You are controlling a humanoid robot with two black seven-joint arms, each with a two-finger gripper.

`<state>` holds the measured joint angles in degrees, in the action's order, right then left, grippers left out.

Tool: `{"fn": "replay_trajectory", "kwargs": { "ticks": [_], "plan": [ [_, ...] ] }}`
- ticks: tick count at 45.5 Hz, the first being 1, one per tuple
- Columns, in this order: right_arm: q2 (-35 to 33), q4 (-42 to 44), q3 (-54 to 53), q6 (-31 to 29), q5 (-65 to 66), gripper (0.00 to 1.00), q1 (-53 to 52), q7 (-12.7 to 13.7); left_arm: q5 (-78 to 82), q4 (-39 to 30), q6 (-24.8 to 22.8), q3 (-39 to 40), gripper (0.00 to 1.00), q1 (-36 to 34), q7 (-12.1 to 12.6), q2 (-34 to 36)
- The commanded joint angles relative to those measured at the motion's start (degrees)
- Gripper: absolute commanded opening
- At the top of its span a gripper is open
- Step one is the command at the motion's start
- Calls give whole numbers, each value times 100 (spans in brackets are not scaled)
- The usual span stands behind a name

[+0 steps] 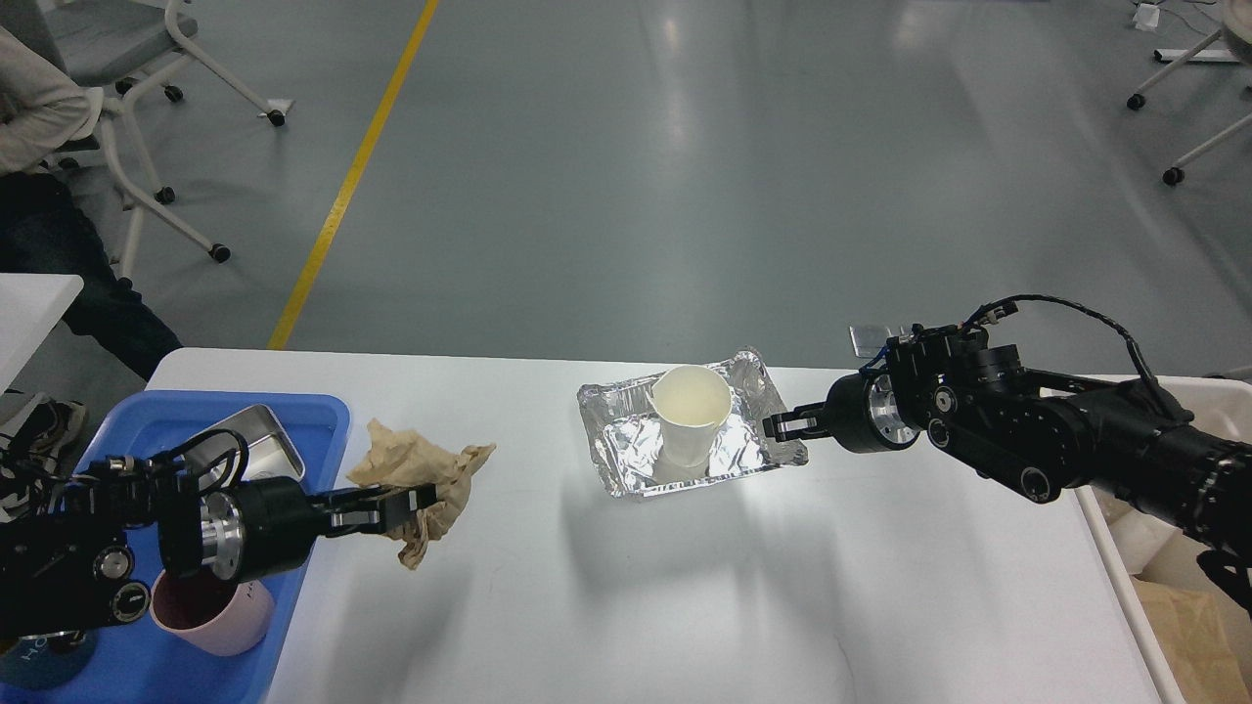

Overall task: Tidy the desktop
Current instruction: 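Grasp the crumpled brown paper with the left gripper and lift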

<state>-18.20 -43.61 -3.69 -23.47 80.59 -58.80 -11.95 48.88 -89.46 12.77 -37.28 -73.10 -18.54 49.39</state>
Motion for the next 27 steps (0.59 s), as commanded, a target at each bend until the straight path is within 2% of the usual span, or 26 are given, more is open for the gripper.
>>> {"fn": "replay_trajectory", "kwargs": {
  "ticks": [1, 6, 12, 18, 27],
  "plan": [
    [-17, -7, -9, 0, 0, 0, 0, 0, -45, -28, -345, 396, 2, -266, 43, 36],
    [-35, -16, -18, 0, 0, 0, 8, 0, -72, 51, -539, 809, 3, -284, 114, -34],
    [-26, -16, -44, 0, 0, 0, 8, 0, -203, 340, -557, 950, 4, -301, 325, -270],
    [-35, -25, -70, 0, -8, 0, 0, 0, -353, 658, -566, 942, 4, -231, 334, -807],
    [-44, -34, -88, 0, -52, 0, 0, 0, -563, 1009, -566, 915, 5, -178, 342, -1132]
  ]
}}
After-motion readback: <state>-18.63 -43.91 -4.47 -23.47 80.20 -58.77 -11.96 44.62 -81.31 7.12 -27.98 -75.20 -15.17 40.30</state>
